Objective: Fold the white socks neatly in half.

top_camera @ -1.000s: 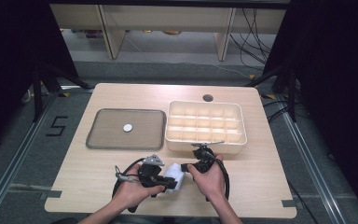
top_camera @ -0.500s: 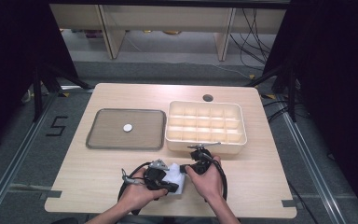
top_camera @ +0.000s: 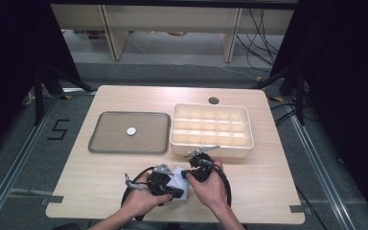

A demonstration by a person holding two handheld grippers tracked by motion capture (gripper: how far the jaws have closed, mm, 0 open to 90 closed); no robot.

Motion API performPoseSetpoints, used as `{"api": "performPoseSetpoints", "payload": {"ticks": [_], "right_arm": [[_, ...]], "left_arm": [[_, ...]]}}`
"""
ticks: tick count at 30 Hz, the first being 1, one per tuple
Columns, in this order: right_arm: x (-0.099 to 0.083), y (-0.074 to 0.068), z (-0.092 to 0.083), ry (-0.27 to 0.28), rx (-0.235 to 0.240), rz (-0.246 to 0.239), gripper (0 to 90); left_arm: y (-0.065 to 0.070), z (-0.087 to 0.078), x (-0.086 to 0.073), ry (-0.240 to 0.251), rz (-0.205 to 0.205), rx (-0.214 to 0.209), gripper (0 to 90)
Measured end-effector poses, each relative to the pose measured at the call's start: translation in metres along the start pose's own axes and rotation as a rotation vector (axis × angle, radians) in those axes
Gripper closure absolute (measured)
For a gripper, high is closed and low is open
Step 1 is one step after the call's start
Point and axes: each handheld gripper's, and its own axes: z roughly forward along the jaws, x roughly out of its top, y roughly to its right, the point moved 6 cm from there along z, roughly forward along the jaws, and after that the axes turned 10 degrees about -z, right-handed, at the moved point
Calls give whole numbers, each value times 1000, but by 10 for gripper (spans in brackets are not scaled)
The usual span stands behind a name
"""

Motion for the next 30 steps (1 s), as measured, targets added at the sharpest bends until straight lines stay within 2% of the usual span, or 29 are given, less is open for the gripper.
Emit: {"api": "performPoseSetpoints", "payload": {"ticks": [7, 8, 9, 12, 14, 15, 17, 23, 25, 27, 28, 29, 30], "right_arm": [[-5, 0, 7, -17, -10, 16, 900], [-5, 1, 7, -24, -10, -3, 900], [-6, 0, 7, -37, -13, 11, 900], [-5, 0, 8, -31, -15, 3, 900], [-5, 2, 11, -5, -15, -19, 900], [-5, 2, 11, -5, -15, -19, 900], [-6, 0, 11, -20, -20, 13, 900], [-6, 0, 13, -28, -17, 1, 900], [-6, 0, 14, -17, -20, -1, 900], [-6, 1, 14, -14, -22, -7, 900], [-6, 2, 15, -8, -14, -12, 900], [-6, 2, 15, -3, -14, -18, 900], [-6, 3, 15, -1, -15, -22, 900]], "left_arm": [[-1, 0, 2, -4, -4, -1, 888], [-1, 0, 2, -4, -4, -1, 888], [-1, 1, 2, -3, -8, 5, 886], [-1, 1, 2, 1, -6, 5, 887], [-2, 2, 2, -3, 1, 6, 887], [-2, 2, 2, -3, 1, 6, 888], [-1, 2, 2, 0, -6, 4, 888], [-2, 2, 3, -7, -11, -1, 885], [-2, 0, 3, -9, -15, 19, 882], [-2, -1, 4, -11, -9, 17, 868], [0, -3, 5, 7, -24, -7, 855], [0, -3, 5, 7, -24, -7, 834], [2, -11, 6, 14, -25, -16, 807]]}}
